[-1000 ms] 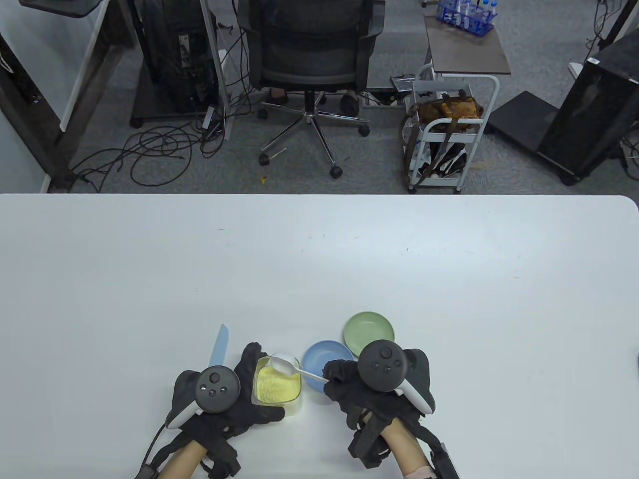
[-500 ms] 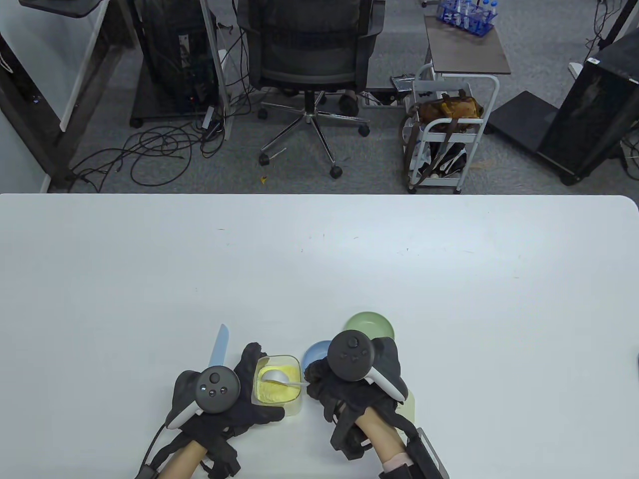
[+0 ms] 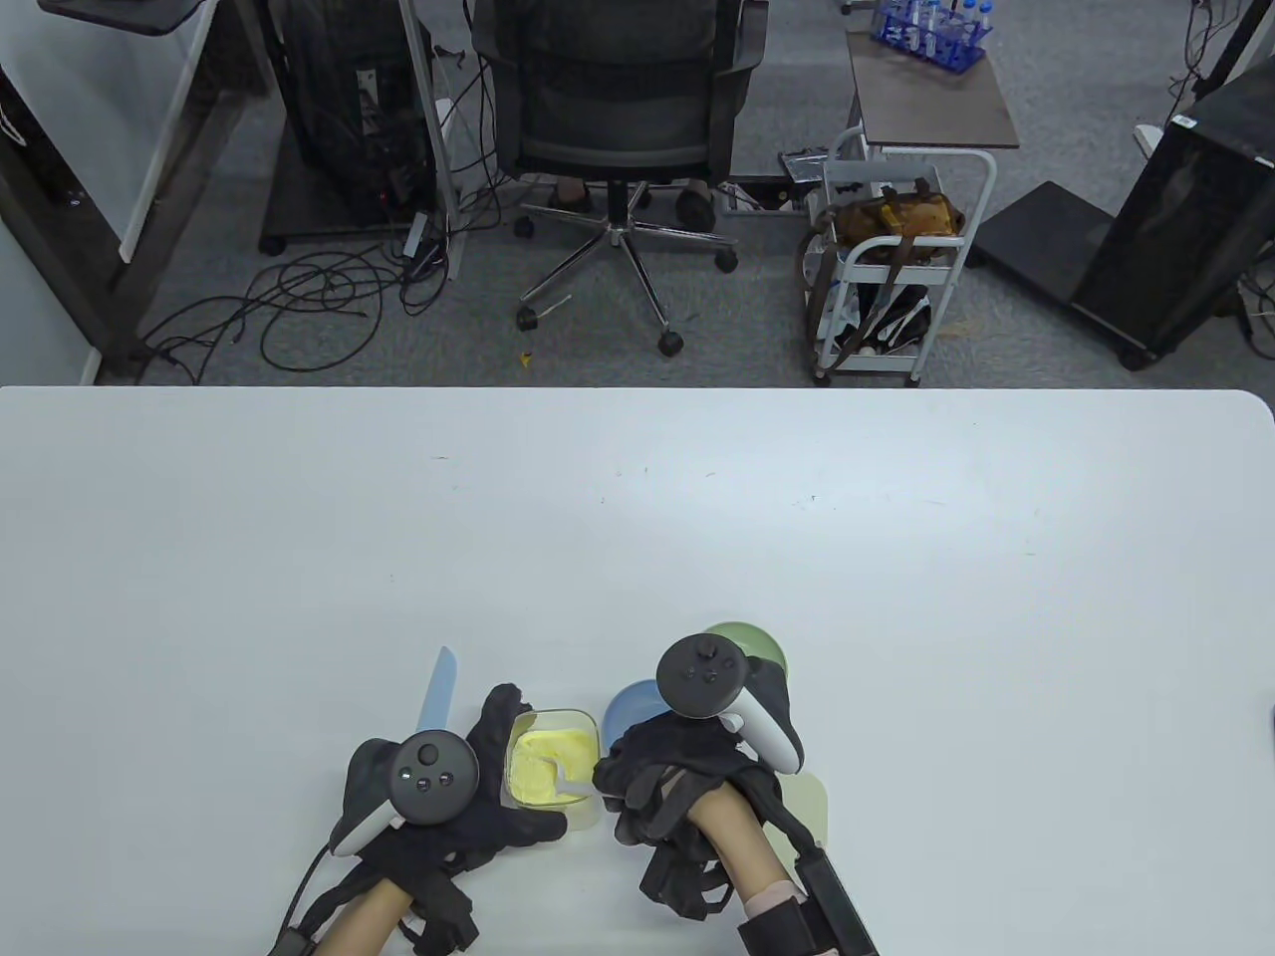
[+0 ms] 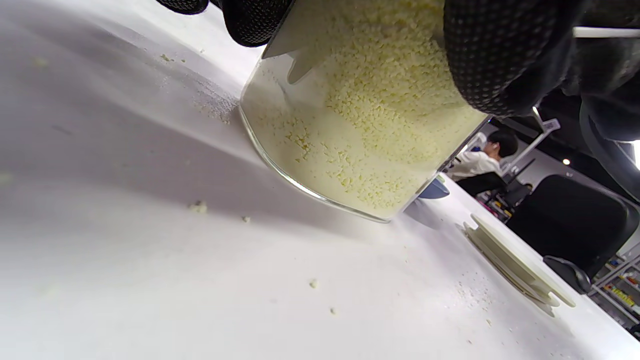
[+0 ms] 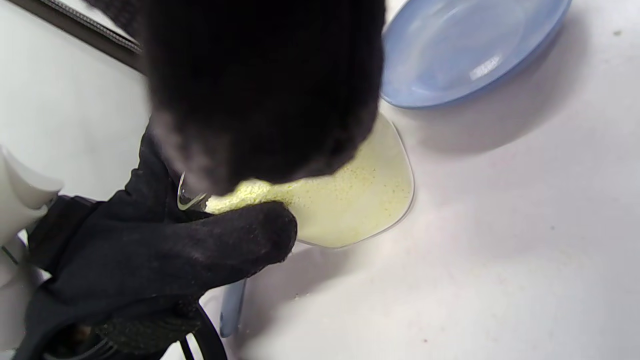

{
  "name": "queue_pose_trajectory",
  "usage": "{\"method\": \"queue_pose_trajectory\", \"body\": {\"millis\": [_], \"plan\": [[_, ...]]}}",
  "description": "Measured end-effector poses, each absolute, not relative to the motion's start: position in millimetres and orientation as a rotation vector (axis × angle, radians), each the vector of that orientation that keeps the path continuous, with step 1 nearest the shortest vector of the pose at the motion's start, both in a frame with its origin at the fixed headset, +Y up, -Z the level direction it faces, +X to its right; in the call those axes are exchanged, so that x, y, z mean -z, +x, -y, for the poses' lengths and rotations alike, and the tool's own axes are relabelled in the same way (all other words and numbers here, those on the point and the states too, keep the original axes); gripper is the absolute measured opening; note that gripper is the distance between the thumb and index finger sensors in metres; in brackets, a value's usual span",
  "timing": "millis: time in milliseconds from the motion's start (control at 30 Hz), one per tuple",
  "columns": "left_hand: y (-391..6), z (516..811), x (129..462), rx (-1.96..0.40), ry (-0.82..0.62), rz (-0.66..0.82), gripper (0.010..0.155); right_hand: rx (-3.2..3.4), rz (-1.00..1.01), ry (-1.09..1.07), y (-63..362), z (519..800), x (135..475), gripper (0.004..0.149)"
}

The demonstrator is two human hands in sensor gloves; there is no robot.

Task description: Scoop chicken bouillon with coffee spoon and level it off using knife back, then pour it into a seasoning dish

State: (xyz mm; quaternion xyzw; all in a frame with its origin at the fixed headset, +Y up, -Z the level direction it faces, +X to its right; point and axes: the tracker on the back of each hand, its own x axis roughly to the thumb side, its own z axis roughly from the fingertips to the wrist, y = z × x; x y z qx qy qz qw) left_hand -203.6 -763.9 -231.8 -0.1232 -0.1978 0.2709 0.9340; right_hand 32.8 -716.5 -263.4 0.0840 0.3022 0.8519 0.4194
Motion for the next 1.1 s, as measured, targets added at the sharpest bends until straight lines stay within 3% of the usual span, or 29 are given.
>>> {"method": "queue_pose_trajectory", "body": {"millis": [200,433,567,667,767,833,967,1100], "plan": [[-204,762,231,-0.540,-0.256,0.409,0.125,-2.026,-0.730,0.173,43,724,261,0.036],[-244,733,233,-0.489,-0.488,0.396,0.123,-2.006,-0.627,0.175,58,705,257,0.036],[-283,726,232,-0.368,-0.353,0.146,0.106,-1.984,-0.572,0.169,64,698,252,0.036],[-290,725,231,-0.284,-0.393,-0.027,0.090,-1.987,-0.557,0.159,67,697,249,0.036],[-284,727,230,-0.144,-0.361,-0.085,0.082,-1.986,-0.547,0.151,69,696,247,0.036],[-278,735,232,-0.075,-0.417,-0.112,0.081,-1.990,-0.539,0.144,69,696,246,0.036],[-278,756,238,-0.068,-0.524,-0.147,0.079,-1.991,-0.532,0.139,69,696,246,0.036],[-276,760,239,-0.046,-0.483,-0.160,0.077,-1.987,-0.533,0.141,68,696,247,0.036]]}}
